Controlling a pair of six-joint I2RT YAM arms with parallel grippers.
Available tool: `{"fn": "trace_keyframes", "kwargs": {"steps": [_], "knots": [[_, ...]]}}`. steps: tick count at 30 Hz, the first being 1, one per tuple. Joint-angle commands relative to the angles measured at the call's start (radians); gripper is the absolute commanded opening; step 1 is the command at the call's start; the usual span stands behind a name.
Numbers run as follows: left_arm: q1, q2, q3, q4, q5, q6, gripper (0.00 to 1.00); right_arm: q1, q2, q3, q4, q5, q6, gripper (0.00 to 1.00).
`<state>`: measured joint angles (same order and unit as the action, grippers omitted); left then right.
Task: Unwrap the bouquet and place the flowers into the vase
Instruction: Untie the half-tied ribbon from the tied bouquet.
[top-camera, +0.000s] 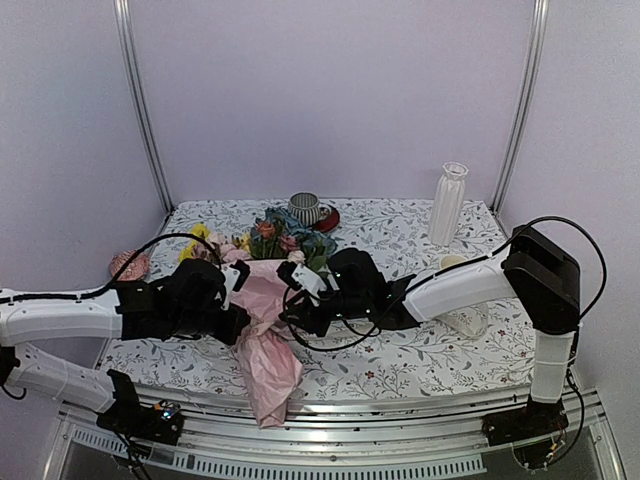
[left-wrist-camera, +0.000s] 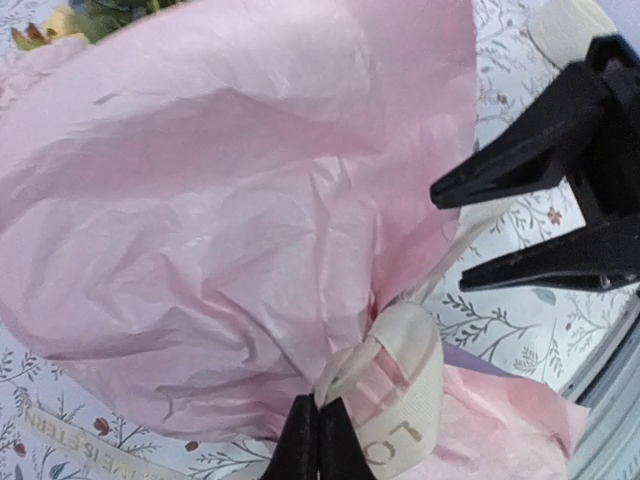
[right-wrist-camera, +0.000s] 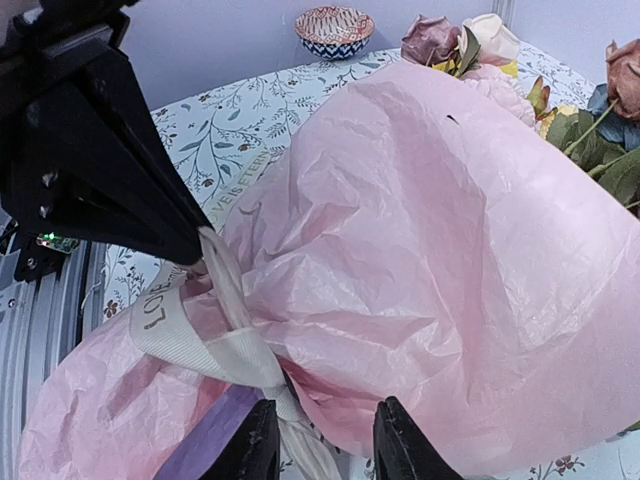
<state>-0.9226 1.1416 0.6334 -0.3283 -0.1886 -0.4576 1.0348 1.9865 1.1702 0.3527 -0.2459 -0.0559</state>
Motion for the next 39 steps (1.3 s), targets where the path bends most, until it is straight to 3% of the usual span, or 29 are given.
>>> {"fn": "trace_keyframes", "kwargs": {"steps": [1,9,19,27,39], "knots": [[-0.009,-0.073,-0.045,-0.015,-0.114,-0.1,0.0,-0.005,-0.01,-0.014,0.023,0.022,0.016,0.34],[-0.007,-0.166,-0.102,0.017,-0.147,-0.154,0.0,-0.009,-0.011,-0.017,0.022,0.003,0.018,0.34],[-0.001,-0.209,-0.138,0.026,-0.141,-0.182,0.0,-0.007,0.003,0.005,0.005,-0.144,-0.011,0.34],[-0.001,-0.2,-0.156,0.077,-0.104,-0.15,0.0,0.01,0.049,0.047,-0.054,-0.141,-0.036,0.28],[-0.001,-0.156,-0.145,0.083,-0.069,-0.122,0.0,0.011,0.121,0.124,-0.085,-0.107,-0.018,0.28]]}}
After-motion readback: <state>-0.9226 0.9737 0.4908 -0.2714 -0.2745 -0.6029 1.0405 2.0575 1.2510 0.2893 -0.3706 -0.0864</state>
